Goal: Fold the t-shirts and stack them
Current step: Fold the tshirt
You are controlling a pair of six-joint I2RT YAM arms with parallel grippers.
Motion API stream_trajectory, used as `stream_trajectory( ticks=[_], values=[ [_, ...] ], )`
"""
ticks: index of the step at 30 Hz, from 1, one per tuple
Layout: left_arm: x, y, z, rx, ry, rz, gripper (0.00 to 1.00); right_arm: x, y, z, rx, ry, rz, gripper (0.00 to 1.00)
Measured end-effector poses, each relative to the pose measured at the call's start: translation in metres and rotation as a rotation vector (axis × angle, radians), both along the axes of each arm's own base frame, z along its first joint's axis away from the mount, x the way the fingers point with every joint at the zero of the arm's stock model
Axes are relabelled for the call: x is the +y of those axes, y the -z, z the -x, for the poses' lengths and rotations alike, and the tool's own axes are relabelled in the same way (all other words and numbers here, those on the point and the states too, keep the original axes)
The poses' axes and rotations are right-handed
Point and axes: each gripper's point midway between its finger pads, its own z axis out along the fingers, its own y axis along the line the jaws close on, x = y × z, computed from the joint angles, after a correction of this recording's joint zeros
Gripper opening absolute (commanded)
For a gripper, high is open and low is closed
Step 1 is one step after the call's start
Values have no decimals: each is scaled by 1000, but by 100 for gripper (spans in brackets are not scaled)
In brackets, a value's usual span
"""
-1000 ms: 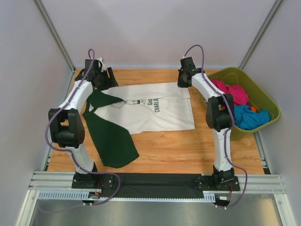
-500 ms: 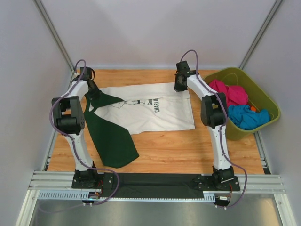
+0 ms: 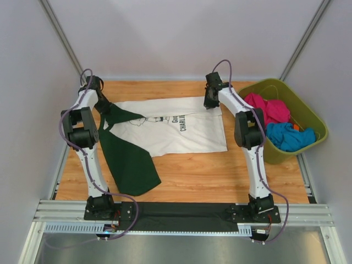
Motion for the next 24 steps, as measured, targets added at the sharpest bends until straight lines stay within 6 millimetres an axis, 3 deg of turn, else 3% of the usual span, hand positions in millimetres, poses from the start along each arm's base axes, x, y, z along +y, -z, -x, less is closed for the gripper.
stream_trajectory(
  ticks=[7, 13, 20, 23, 24],
  values=[
    [23, 3, -8, 16, -31, 5, 6, 3, 0, -4, 7, 21, -16, 2],
    [27, 2, -24, 3, -7, -5, 7, 10, -1, -15, -11, 24, -43, 4],
    [33, 0, -30, -8, 17, -14, 10, 18, -3, -18, -21, 6, -66, 7],
    [29, -5, -33, -28, 80, 5, 29, 26, -6, -18, -25, -22, -89, 13],
    [25, -9, -36, -41, 109, 12, 47, 28, -9, -18, -29, -34, -98, 21]
  ],
)
